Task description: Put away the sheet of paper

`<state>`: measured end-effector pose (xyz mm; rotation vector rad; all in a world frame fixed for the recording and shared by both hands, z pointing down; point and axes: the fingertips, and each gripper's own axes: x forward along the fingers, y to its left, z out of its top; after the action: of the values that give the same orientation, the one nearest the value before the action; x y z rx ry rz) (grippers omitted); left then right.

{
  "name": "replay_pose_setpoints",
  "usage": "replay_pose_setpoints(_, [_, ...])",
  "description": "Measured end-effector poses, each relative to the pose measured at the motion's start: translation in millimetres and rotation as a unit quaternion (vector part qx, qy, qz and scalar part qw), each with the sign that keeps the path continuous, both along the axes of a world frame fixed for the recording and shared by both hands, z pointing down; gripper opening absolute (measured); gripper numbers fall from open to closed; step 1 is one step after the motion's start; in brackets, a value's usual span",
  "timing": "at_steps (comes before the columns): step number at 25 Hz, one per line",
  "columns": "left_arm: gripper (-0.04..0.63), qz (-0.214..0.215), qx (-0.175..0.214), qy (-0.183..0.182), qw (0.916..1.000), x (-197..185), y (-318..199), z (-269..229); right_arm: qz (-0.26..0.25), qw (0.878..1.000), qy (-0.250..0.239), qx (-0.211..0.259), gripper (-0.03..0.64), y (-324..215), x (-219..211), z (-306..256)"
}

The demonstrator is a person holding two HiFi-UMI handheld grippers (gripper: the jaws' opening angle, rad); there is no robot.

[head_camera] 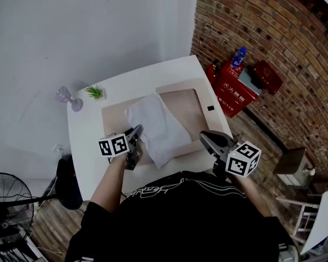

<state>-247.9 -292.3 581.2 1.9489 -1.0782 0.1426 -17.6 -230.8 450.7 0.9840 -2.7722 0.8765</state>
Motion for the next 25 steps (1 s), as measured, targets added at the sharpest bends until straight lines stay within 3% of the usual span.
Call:
replay_pose_setpoints(16, [0.040, -0.021, -0.056, -0.026, 0.9979, 20.9, -26.7, 24.2, -0.023, 1.000, 0.000, -0.003, 0.002, -45.1, 27.1, -13.1])
replay_pose_setpoints(25, [0.040, -0.020, -0.068, -0.030, 0.9970, 38.9, -46.7, 25.9, -0.023, 1.000, -0.010, -0.013, 0.002, -58.7, 40.9, -7.0])
